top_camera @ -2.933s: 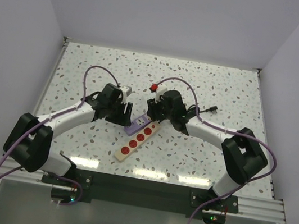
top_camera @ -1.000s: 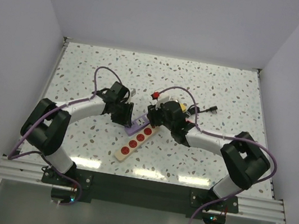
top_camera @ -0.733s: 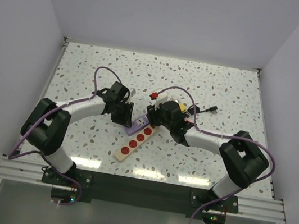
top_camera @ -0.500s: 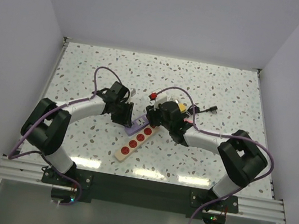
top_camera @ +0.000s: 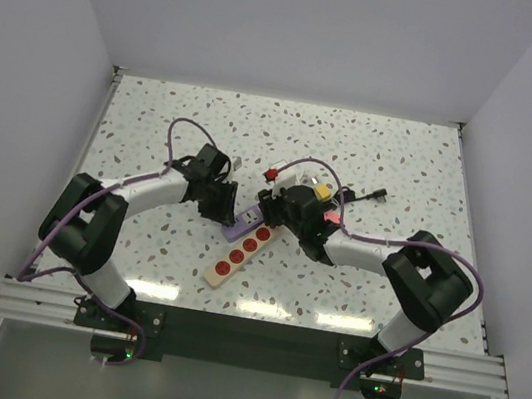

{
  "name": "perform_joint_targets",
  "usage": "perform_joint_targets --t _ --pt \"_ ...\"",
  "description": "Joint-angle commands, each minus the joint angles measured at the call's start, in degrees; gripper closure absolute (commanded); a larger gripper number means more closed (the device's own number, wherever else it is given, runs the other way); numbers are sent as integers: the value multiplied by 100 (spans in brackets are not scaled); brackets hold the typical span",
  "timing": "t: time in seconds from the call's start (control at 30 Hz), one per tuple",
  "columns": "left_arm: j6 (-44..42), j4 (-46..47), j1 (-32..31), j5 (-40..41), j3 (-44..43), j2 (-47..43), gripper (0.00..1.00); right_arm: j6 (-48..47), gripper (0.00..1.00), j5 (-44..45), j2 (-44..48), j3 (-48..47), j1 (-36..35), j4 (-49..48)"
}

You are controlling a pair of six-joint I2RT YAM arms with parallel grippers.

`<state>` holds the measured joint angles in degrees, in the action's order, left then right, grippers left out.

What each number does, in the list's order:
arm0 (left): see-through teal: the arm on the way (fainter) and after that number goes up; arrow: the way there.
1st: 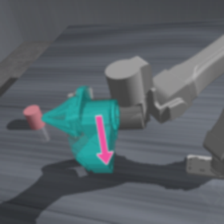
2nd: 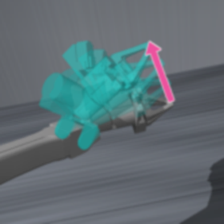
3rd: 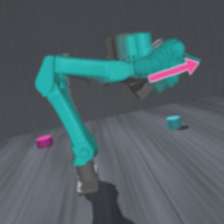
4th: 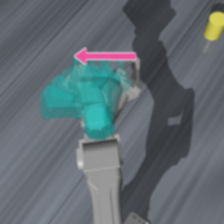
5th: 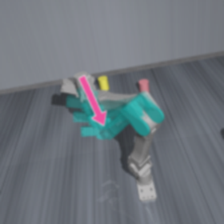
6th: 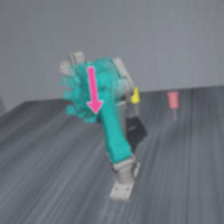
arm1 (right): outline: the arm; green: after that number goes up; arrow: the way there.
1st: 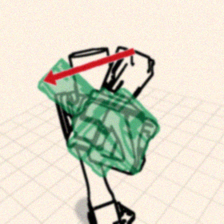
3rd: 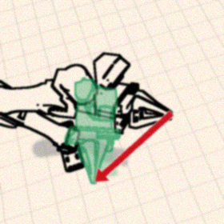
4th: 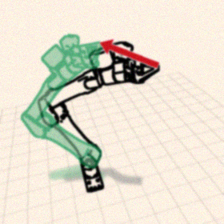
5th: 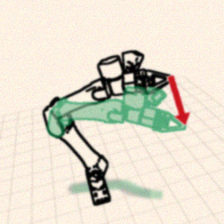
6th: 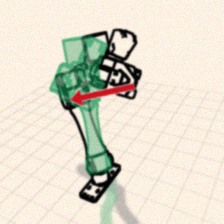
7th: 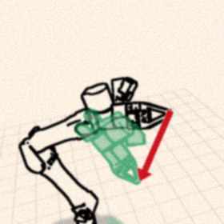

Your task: Insert the plug

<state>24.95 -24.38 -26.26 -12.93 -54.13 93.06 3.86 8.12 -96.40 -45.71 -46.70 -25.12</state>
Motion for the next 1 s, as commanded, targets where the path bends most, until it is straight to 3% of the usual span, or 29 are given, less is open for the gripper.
perform_joint_targets --t 0.0,0.97 --pt "1 -172 7 221 60 310 64 282 100 -276 -318 423 -287 895" --pt "203 -58 7 -96 113 397 67 546 100 -21 -652 1170 -621 640"
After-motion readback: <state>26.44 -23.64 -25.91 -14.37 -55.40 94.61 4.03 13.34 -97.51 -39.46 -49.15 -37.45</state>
